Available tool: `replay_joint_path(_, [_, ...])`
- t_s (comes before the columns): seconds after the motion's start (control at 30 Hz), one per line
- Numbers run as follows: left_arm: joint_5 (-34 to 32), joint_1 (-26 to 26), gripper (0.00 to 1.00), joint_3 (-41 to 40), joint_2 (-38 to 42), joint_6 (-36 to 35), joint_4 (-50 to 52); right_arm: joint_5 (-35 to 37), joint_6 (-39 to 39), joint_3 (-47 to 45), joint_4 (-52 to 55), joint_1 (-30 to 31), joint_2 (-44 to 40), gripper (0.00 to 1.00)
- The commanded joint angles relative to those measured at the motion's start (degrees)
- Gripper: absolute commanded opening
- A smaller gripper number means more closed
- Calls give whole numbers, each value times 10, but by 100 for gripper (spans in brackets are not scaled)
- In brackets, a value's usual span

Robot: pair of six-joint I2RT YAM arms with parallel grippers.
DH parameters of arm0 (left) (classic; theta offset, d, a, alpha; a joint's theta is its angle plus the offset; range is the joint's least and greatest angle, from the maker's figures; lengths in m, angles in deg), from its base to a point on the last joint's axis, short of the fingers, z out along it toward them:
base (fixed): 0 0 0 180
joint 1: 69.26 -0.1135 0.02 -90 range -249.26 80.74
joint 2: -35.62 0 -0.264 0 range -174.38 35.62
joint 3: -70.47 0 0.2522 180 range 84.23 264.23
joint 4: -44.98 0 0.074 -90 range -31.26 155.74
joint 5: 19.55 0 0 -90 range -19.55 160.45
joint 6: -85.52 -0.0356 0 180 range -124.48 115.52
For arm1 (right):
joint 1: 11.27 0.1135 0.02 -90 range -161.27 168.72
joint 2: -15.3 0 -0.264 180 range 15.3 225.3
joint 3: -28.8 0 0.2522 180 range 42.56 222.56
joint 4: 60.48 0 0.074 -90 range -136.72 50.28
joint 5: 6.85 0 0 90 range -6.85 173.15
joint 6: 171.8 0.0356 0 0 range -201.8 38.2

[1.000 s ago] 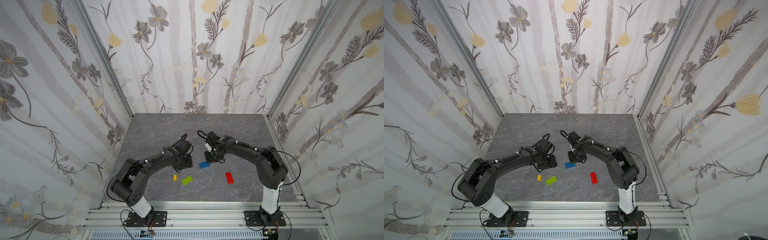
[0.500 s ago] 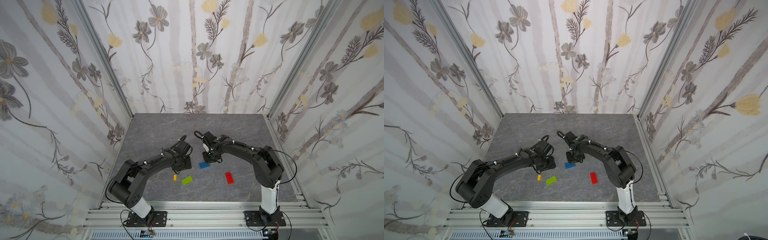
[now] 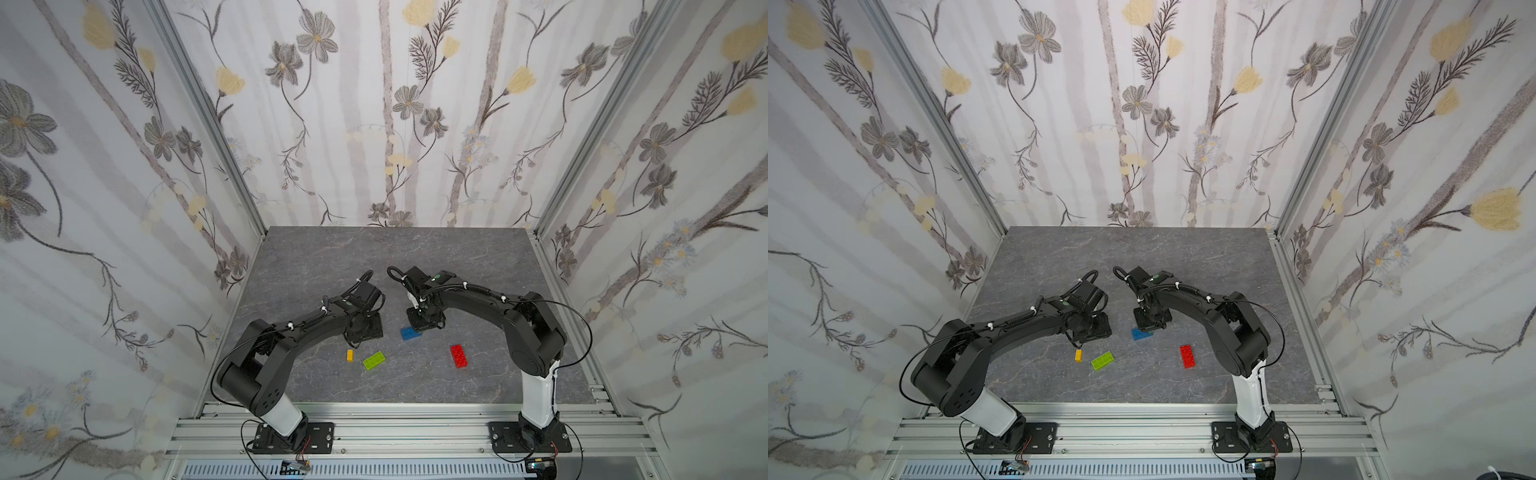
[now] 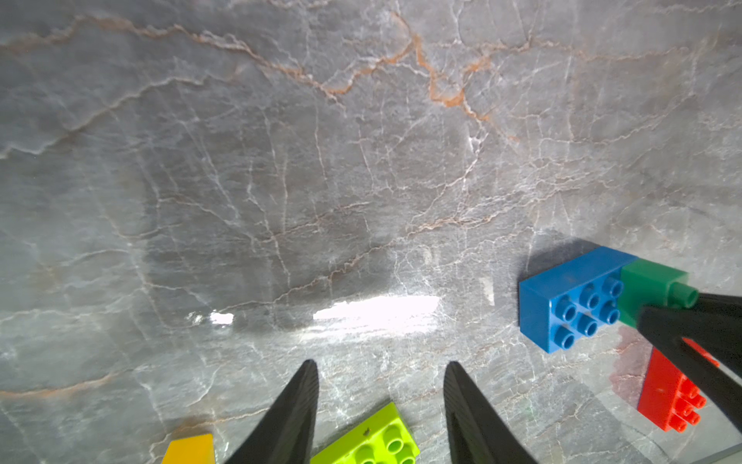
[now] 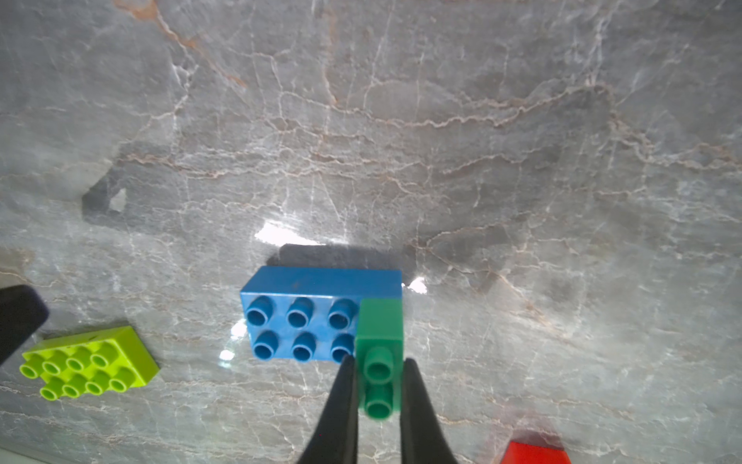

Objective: Assemble the number 5 with lego
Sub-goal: Assemble the lego brick with the lego brick, then pick up the lego brick from the center of the board.

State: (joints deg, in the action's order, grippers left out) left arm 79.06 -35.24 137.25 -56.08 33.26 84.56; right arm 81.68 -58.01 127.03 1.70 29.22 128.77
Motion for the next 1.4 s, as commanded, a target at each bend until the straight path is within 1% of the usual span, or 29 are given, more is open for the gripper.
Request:
replay_joint_path(0.0, [-4,-1,51,-1,2,9,-7,5,2,2,23,1,15,15])
replay_joint_path(0.23, [-2,0,52,-9,6,14,-15,13,16,-4,21,5,50,12])
replay_joint_path(0.4, [-3,0,51,-15,8,15,-17,21,26,-8,19,10,60,11])
replay_joint_path(0.5, [-5,0,51,-16,12,13,-18,14,31,-7,19,10,57,11])
replay_joint_path(0.67, [-5,-2,51,-14,20,10,-13,-4,30,15,21,8,29,17])
replay_joint_path(0.8, [-5,-2,52,-11,24,10,-6,-11,32,28,23,7,8,33])
replay_joint_path(0.83, [-6,-2,52,-10,26,10,-5,-11,32,30,23,7,4,36])
replay_joint_path(1.1, [-15,-2,52,-11,63,8,23,-11,29,19,26,3,-39,39])
replay_joint_path(1.37, [-43,-9,55,-59,144,26,65,-31,15,5,23,17,-86,41])
